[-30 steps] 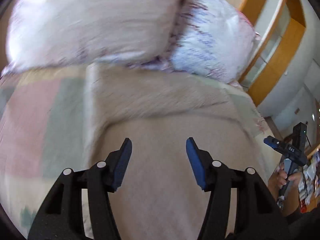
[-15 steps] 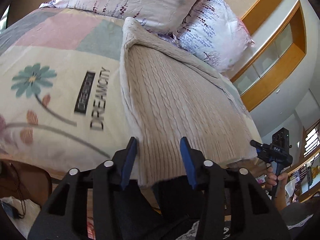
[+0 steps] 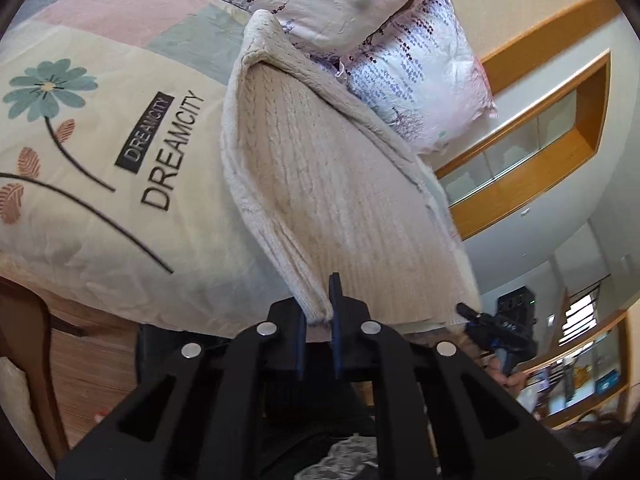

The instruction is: Fold small clothes

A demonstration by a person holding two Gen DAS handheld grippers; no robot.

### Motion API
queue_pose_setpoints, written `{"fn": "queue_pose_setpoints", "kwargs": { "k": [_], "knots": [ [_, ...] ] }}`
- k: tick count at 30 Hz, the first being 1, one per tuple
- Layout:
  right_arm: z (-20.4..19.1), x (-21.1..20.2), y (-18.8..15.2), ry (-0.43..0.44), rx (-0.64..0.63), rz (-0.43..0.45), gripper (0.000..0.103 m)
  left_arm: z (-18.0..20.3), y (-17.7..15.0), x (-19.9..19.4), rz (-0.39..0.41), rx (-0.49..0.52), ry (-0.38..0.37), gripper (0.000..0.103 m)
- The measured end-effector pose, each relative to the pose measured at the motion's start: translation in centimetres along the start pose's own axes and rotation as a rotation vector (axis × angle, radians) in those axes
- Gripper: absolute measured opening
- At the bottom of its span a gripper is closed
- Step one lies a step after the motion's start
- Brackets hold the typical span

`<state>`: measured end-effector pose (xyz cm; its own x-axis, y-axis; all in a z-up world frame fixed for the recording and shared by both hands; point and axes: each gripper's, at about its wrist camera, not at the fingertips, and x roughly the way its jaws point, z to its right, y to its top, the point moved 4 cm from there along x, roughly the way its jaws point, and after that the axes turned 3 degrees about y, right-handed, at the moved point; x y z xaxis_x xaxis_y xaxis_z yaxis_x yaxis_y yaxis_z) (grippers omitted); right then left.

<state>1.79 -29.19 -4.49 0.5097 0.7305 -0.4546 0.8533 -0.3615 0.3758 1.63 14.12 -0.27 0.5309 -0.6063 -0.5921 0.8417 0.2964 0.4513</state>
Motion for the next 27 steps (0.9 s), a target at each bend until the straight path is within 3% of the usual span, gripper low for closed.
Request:
{"fn": "queue_pose_setpoints", "kwargs": {
  "k": [3,8,13,16,18,20,21,22,23,24,26,27],
  "knots": [
    [-2.2,-0.4,2.5,0.068,-0.065,0.061,0.007,0.9,3.3,-0.7,0.044,0.037,0.006,0.006],
    [-8.7,-0.2,10.4,0.167,-0.249,0.223,0.007,3.9,14.1,-1.7,0.204,0.177,0.073,0.005],
    [-11.0,3.5,20.6,0.193,-0.268,0.361,0.007,4.6,25.0,2.5,0.287,0.215,0.182,0.005],
    [-9.7,7.4,26.7,0.083,-0.242,0.419,0.007,3.2,30.4,7.8,0.285,0.191,0.251,0.005],
    [-7.5,10.8,30.0,-0.097,-0.221,0.419,0.01,1.0,32.3,11.5,0.229,0.147,0.304,0.01],
    [-4.6,13.8,31.6,-0.22,-0.142,0.333,0.026,-1.2,32.8,12.9,0.187,0.074,0.339,0.026],
    [-3.7,14.3,31.7,-0.213,-0.106,0.306,0.032,-2.3,32.7,12.4,0.188,0.041,0.316,0.05],
    [-3.0,14.2,31.5,-0.18,-0.083,0.309,0.054,-2.9,32.5,11.7,0.204,0.034,0.306,0.069],
    [-2.5,13.5,31.2,-0.15,-0.082,0.349,0.079,-3.5,32.0,10.6,0.225,0.042,0.304,0.073],
    [-2.2,12.6,30.9,-0.133,-0.101,0.409,0.087,-4.1,31.6,9.8,0.224,0.049,0.303,0.076],
    [-1.7,11.4,30.7,-0.138,-0.121,0.476,0.09,-5.2,30.6,9.1,0.175,0.043,0.255,0.076],
    [-1.6,11.3,30.9,-0.14,-0.118,0.45,0.09,-5.7,30.1,9.0,0.15,0.031,0.228,0.076]
  ]
}}
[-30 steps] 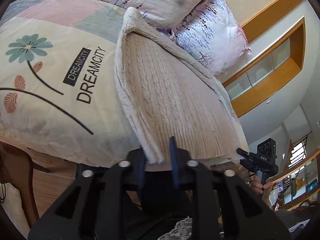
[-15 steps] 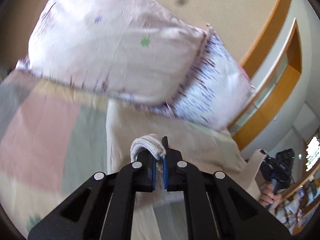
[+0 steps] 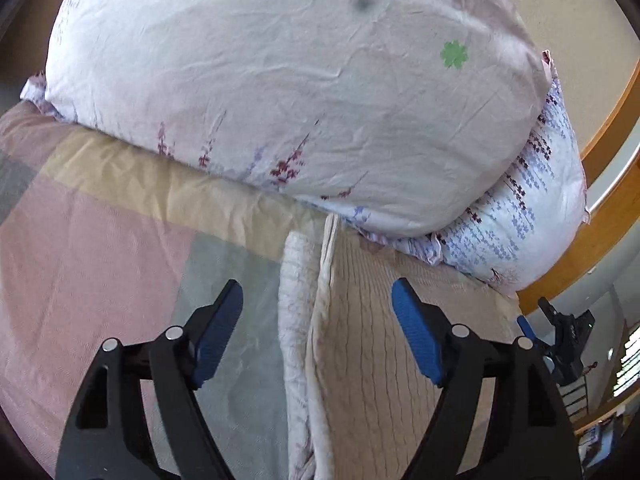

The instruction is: Fold small clothes

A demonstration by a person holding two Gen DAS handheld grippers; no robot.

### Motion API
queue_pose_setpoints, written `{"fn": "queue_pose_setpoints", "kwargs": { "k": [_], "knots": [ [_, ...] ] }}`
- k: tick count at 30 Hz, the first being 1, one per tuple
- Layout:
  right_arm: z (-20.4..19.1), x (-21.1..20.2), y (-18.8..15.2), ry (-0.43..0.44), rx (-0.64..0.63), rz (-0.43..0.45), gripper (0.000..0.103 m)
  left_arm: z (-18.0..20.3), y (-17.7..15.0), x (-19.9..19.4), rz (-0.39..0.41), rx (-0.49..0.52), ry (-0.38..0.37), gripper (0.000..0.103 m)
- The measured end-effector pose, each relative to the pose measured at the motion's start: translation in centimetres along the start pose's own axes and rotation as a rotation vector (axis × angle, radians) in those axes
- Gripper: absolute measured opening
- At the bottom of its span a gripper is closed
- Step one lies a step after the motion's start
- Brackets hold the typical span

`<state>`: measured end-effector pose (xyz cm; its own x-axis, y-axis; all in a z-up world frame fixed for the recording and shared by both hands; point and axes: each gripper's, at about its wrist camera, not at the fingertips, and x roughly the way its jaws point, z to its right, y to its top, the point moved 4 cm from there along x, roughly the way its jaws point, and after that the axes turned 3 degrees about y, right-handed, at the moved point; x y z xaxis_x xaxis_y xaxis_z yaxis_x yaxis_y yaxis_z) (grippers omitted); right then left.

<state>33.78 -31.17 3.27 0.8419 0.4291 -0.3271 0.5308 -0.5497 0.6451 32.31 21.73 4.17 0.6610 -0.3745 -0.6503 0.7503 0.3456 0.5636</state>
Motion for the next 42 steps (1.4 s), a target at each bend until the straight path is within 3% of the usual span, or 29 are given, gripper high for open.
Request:
{"fn": "queue_pose_setpoints", "kwargs": {
  "k": [6,8,9,10,11,13,17,20,23,24,27,29,31,32,35,38,42],
  "knots": [
    [0.9,-0.3,0.2,0.02,0.021,-0.023,0.09,-0.9,-3.1,2.8,-0.162,-0.141,-0.161,0.074],
    [1.5,0.0,0.1,0.027,0.059,-0.039,0.09,-0.4,-3.5,3.6,-0.151,-0.124,-0.138,0.069],
    [1.8,0.2,0.0,0.035,0.08,-0.048,0.09,0.0,-3.6,4.0,-0.155,-0.121,-0.137,0.062],
    [1.9,0.3,0.0,0.05,0.101,-0.052,0.09,0.2,-3.8,4.5,-0.17,-0.142,-0.143,0.035],
    [1.9,0.4,0.1,0.061,0.115,-0.054,0.09,0.1,-4.1,5.2,-0.202,-0.18,-0.156,0.021],
    [1.9,0.0,0.4,0.091,0.139,-0.053,0.09,0.3,-4.5,5.5,-0.199,-0.244,-0.163,0.018],
    [1.7,-2.0,1.7,0.119,0.139,0.01,0.09,4.5,-3.2,3.6,-0.149,-0.246,-0.254,0.016],
    [1.8,-3.8,3.0,0.098,0.121,0.076,0.09,12.1,-2.2,3.5,-0.134,-0.145,-0.339,0.015],
    [2.5,-5.3,4.0,0.026,0.079,0.124,0.089,20.9,-3.0,6.3,-0.179,-0.068,-0.477,0.015],
    [2.9,-5.6,4.3,0.002,0.064,0.133,0.089,24.0,-3.8,8.0,-0.21,-0.06,-0.553,0.016],
    [4.8,-5.9,4.9,-0.056,0.077,0.117,0.089,29.9,-5.6,11.8,-0.3,-0.112,-0.779,0.034],
    [6.1,-5.8,5.3,-0.028,0.13,0.082,0.09,31.0,-6.1,12.6,-0.317,-0.164,-0.853,0.055],
    [7.1,-5.6,5.5,0.02,0.189,0.025,0.092,30.1,-6.0,11.6,-0.274,-0.152,-0.836,0.075],
    [7.3,-5.4,5.4,0.042,0.207,-0.009,0.096,29.1,-5.8,10.9,-0.246,-0.13,-0.798,0.077],
    [7.4,-3.9,4.7,0.064,0.224,-0.158,0.097,24.2,-5.4,9.6,-0.185,-0.049,-0.521,0.086],
    [7.5,-1.7,3.0,0.016,0.226,-0.301,0.097,20.8,-6.6,10.8,-0.247,-0.009,-0.337,0.087],
    [7.2,0.5,0.5,-0.006,0.215,-0.418,0.095,19.8,-9.6,13.2,-0.369,-0.021,-0.291,0.087]
  ]
}}
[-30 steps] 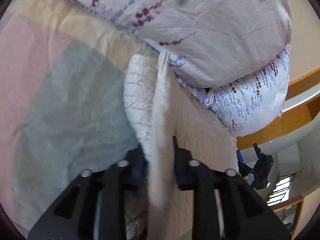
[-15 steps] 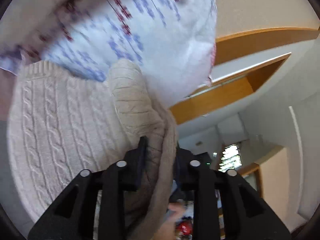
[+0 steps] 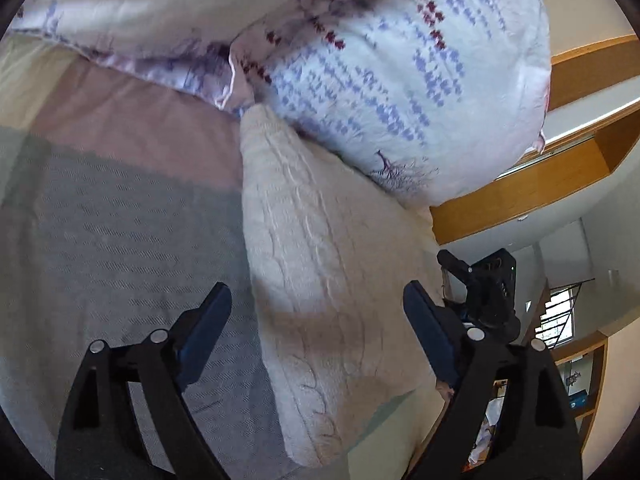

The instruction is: Fold small clothes

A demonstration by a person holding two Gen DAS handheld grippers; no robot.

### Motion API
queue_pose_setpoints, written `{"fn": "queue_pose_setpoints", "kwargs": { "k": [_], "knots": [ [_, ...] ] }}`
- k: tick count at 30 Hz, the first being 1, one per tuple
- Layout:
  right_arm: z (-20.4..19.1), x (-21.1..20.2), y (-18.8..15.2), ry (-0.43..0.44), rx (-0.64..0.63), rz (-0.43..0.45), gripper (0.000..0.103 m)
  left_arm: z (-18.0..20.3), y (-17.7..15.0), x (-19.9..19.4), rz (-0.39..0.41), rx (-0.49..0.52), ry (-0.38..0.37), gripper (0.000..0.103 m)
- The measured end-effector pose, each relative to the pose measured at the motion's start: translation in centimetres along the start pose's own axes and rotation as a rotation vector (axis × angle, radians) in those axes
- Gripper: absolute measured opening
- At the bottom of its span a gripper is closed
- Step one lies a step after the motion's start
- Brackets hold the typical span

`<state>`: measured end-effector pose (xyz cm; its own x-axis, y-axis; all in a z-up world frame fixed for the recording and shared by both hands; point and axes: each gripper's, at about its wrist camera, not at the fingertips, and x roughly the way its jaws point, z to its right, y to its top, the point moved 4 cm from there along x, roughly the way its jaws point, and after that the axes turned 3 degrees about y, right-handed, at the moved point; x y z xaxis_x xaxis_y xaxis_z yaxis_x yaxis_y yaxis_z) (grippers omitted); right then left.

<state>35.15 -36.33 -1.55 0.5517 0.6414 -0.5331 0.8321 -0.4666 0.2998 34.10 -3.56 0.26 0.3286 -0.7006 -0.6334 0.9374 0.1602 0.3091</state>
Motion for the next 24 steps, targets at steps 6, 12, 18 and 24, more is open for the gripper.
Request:
{"fn": "queue_pose_setpoints", "kwargs": {
  "k": [6,12,18,24],
  "knots": [
    [-0.5,1.7,-1.0,0.007,-0.016,-0.023,0.043,1.1,-0.9,3.8,0.05,0.046,0.024,0.073],
    [-3.5,2.3,-2.1,0.232,-0.022,-0.065,0.031,-0.1,-0.1,-0.1,0.008,0.086,-0.05,0.042],
    [-9.6,8.6,-5.8,0.07,-0.288,-0.133,0.03,-3.1,-0.2,-5.5,0.082,0.236,0.244,0.058],
    [-13.8,2.7,-8.3,-0.122,-0.478,0.165,0.042,-2.0,-3.8,-11.1,0.276,0.373,0.438,0.073]
  ]
}}
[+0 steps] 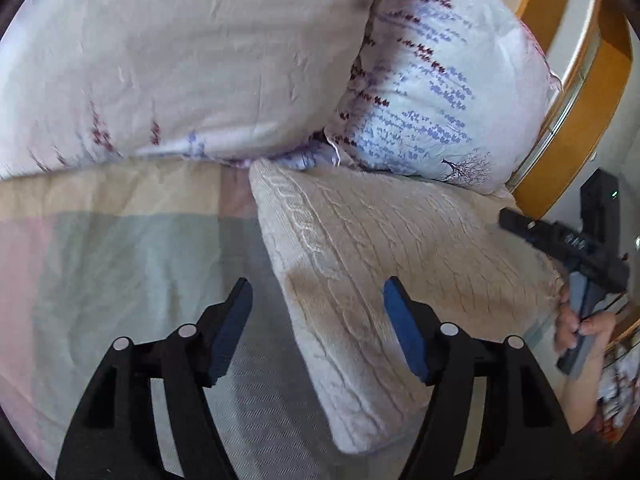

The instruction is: Fold small clothes

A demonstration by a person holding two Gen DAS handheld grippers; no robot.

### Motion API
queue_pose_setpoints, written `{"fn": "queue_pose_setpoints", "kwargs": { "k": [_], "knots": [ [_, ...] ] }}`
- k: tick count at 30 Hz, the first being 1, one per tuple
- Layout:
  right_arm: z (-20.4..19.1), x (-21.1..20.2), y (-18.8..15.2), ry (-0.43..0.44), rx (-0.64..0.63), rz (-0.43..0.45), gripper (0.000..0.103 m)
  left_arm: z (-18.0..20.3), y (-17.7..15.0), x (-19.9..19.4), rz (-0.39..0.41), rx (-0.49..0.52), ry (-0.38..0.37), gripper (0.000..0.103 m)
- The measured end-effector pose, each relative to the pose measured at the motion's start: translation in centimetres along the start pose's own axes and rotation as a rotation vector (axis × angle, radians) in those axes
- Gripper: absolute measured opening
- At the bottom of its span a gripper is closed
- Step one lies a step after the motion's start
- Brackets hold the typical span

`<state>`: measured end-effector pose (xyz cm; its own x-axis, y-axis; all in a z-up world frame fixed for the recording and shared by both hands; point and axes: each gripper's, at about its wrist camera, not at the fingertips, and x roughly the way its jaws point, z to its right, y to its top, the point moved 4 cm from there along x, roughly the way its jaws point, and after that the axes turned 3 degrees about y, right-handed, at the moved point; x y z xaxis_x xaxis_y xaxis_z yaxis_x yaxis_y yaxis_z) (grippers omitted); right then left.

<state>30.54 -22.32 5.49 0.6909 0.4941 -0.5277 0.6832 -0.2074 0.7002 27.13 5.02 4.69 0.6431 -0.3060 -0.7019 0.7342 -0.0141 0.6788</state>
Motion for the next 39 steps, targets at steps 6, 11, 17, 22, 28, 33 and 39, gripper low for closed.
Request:
{"fn": "queue_pose_setpoints", "kwargs": {
  "k": [6,11,17,22,28,33,39],
  "knots": [
    [-5.0,-0.2,-3.5,0.395,0.037,-0.136,0.067,5.1,-0.5,-3.5,0.1,0.082,-0.178,0.081],
    [0.4,4.2,-4.6,0.134,0.239,-0.221,0.03,8.1,-2.8,2.4,-0.103,0.171,-0.141,0.076],
    [-0.3,-2.2,-6.2,-0.055,0.164,-0.099,0.096,5.3,-5.7,0.1,-0.039,0.066,-0.112,0.082],
    [-1.2,-4.3,-9.7,-0.179,0.017,-0.038,0.098,4.8,-7.8,-1.2,-0.016,0.025,0.054,0.101],
    [-2.6,-0.7,-13.7,-0.31,-0.083,-0.175,0.099,4.8,-9.0,0.9,-0.094,0.046,0.205,0.101],
    [-3.8,-0.2,-15.2,-0.453,-0.194,-0.206,0.102,4.8,-9.7,1.4,-0.136,0.098,0.275,0.101],
    [-3.5,-0.6,-15.5,-0.451,-0.171,-0.203,0.102,4.7,-9.8,1.5,-0.138,0.107,0.284,0.101]
  ]
}}
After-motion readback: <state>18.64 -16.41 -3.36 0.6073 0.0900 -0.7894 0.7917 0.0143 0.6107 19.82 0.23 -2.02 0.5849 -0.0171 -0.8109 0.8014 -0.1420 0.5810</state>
